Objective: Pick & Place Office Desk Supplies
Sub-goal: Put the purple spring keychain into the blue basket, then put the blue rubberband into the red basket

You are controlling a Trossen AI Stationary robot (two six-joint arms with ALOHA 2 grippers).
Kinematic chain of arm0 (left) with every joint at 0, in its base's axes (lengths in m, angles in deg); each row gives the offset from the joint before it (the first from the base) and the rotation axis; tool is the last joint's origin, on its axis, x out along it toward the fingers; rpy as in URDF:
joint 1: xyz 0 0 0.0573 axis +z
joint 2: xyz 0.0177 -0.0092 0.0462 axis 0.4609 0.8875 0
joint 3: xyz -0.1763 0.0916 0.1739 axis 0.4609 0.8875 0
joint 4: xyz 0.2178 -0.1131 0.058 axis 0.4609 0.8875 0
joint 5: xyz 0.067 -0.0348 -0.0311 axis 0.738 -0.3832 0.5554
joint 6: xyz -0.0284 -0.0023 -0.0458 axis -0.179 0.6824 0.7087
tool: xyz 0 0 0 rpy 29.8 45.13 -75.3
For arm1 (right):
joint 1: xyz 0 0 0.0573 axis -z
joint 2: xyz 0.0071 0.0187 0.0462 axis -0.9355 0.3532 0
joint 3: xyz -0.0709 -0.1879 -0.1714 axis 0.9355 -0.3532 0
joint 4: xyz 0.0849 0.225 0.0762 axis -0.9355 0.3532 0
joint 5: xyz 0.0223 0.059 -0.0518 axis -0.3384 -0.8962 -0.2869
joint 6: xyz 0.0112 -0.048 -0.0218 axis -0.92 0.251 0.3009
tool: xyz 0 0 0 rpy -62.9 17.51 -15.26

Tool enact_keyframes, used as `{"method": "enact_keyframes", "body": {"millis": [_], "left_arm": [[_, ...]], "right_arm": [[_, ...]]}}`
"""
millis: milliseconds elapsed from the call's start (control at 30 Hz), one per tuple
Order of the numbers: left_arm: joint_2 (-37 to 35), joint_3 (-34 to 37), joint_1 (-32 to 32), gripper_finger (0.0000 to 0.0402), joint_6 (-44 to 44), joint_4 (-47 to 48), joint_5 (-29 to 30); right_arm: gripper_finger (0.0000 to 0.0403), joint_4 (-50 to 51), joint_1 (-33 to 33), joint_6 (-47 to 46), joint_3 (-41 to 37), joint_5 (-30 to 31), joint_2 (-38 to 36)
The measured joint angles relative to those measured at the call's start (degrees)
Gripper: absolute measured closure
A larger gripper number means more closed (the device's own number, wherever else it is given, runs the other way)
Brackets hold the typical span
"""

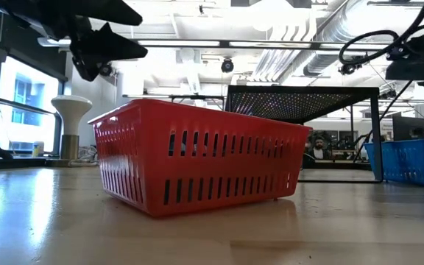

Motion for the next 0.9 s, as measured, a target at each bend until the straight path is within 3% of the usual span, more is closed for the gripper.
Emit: {"method": "enact_keyframes", "body": {"millis": [267,667,900], "left_arm": [[0.0,0.0,0.0,0.0197,0.0,0.0,0.0],[0.0,0.0,0.3,0.0197,-0.1,0.0,0.0],[0.0,0.0,0.4,0.0197,-1.8,0.0,0.0]], "right_arm": [[0.0348,1.3,0.0,1.3,0.0,3.4,0.5],[0.0194,4.8,0.0,6.3,0.0,4.0,0.5],[0.0145,14.1,-2.1,2.4,5.2,7.6,0.5]]}}
